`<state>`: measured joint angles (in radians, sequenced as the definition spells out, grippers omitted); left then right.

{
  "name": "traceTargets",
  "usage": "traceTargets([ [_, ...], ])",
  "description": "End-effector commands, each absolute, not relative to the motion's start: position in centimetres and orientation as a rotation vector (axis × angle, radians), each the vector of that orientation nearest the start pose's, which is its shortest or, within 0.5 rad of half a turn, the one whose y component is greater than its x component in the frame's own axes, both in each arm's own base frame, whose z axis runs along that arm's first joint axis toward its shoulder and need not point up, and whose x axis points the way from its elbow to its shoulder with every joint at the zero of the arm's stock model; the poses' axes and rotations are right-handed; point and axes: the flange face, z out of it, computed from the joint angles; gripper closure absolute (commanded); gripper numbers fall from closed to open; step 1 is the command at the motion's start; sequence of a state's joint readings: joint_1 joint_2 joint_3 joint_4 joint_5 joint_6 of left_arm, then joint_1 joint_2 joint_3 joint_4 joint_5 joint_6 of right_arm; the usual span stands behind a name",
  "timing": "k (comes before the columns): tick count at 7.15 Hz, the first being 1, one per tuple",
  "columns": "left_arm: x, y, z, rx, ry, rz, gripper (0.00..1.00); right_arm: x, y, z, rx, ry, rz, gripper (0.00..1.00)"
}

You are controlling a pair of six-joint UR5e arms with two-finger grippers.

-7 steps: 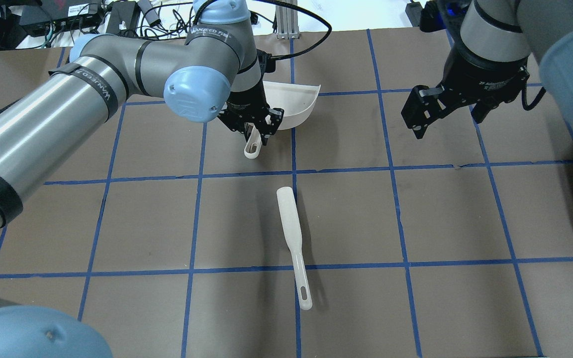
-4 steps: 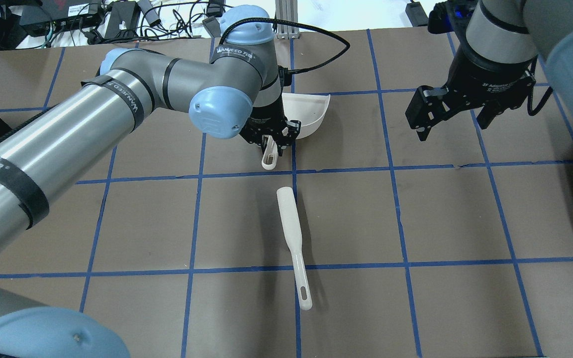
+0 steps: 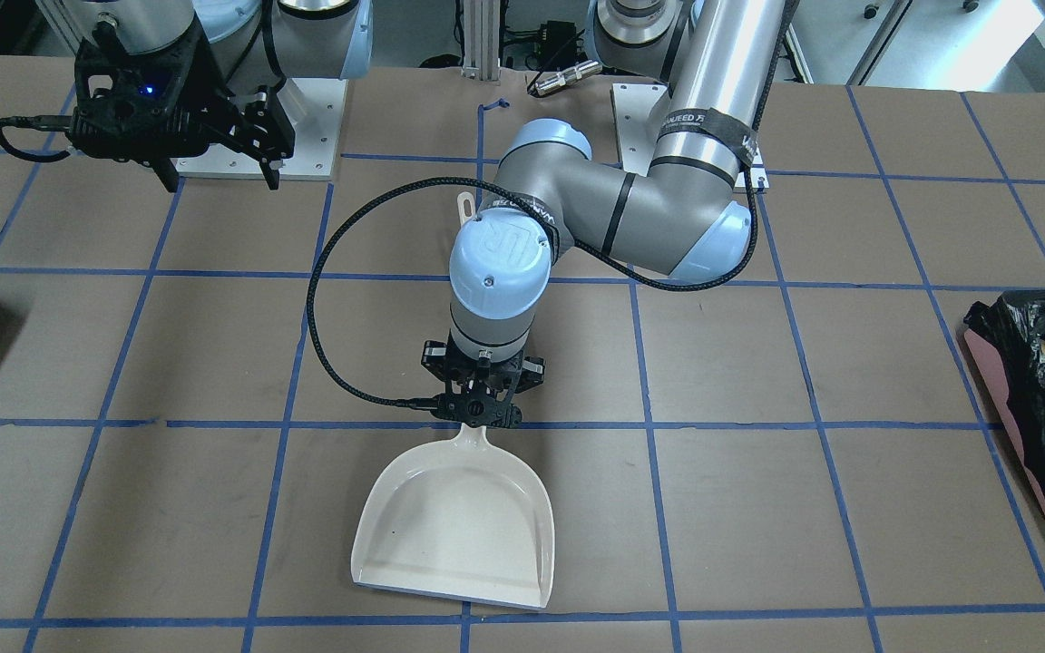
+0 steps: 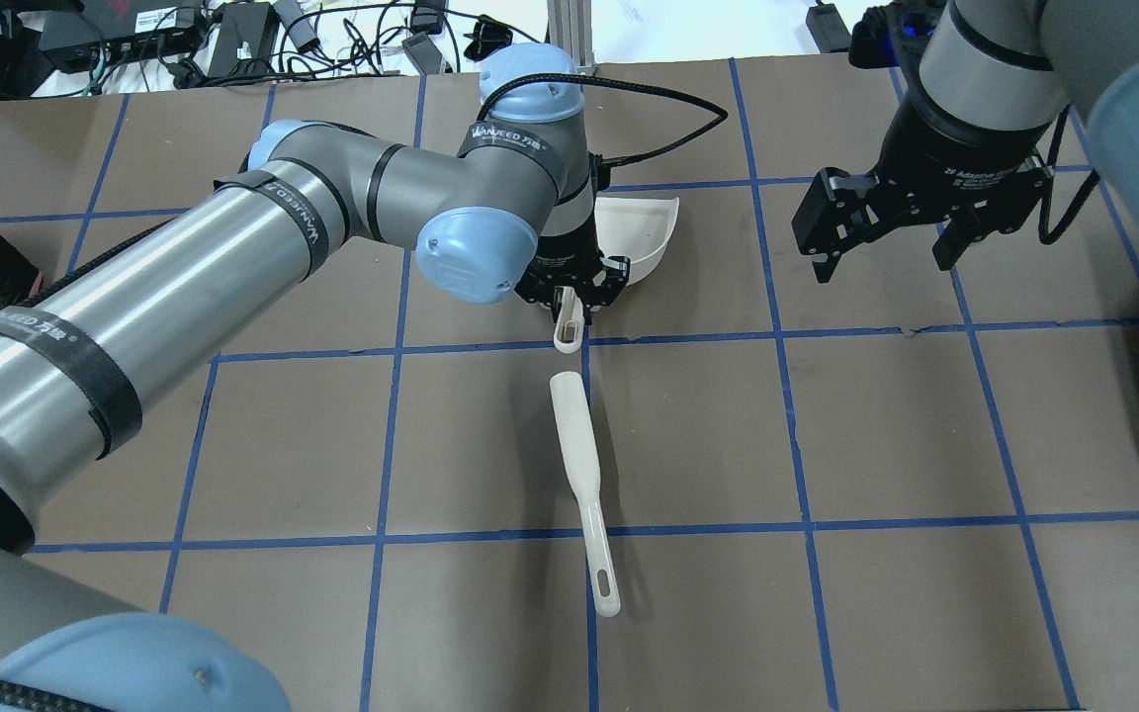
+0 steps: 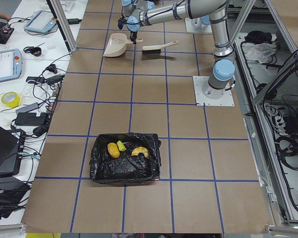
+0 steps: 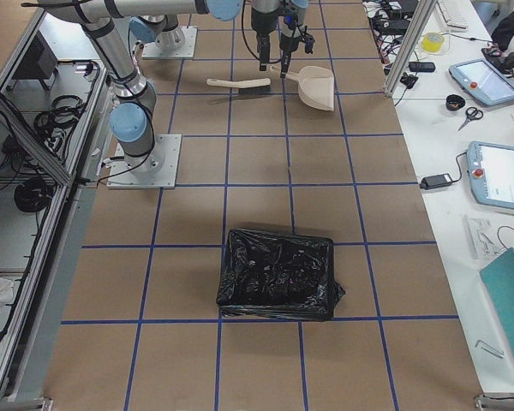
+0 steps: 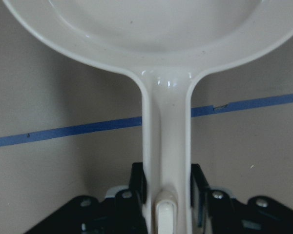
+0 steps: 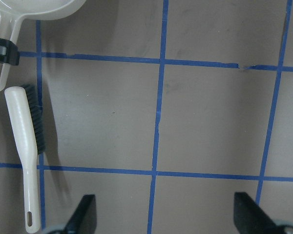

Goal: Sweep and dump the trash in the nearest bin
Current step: 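Set the dustpan down beside the brush and open the left gripper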

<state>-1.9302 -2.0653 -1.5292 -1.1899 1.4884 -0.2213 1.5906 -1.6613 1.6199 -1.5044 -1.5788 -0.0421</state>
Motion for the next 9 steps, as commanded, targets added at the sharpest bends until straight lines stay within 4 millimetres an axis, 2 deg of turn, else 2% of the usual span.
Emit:
traceTargets([
  [1, -36.5, -54.9, 25.2, 0.169, 3.187, 0.167, 1.00, 14.1, -44.9, 50.1, -0.109, 3.152, 0.024, 0.00],
  [2, -36.5, -54.8, 25.3, 0.154, 3.188, 0.166, 1.00, 14.1, -44.9, 50.1, -0.111, 3.152, 0.027, 0.00],
  [3, -36.6, -54.8, 25.4, 0.149, 3.191, 0.165, 0.70, 14.1, -45.0, 50.0, -0.116, 3.151, 0.029, 0.00],
  [4, -36.7, -54.7, 25.4, 0.116, 3.212, 0.181, 0.14, 14.1, -45.0, 50.0, -0.116, 3.151, 0.029, 0.00],
  [5, -36.7, -54.7, 25.7, 0.090, 3.214, 0.176, 0.00, 14.1, -45.0, 49.9, -0.111, 3.151, 0.034, 0.00],
  [6, -36.7, -54.7, 26.4, 0.088, 3.220, 0.158, 0.00, 14.1, -45.0, 49.9, -0.114, 3.151, 0.034, 0.00],
  [7, -36.2, -54.9, 28.1, 0.083, 3.217, 0.118, 0.00, 14.1, -44.9, 49.9, -0.114, 3.151, 0.039, 0.00],
  [8, -35.2, -55.4, 29.1, 0.081, 3.217, 0.099, 0.00, 14.1, -44.9, 49.9, -0.114, 3.151, 0.037, 0.00],
  [9, -32.9, -56.5, 29.6, 0.031, 3.203, 0.077, 0.00, 14.1, -44.9, 49.9, -0.116, 3.151, 0.037, 0.00],
])
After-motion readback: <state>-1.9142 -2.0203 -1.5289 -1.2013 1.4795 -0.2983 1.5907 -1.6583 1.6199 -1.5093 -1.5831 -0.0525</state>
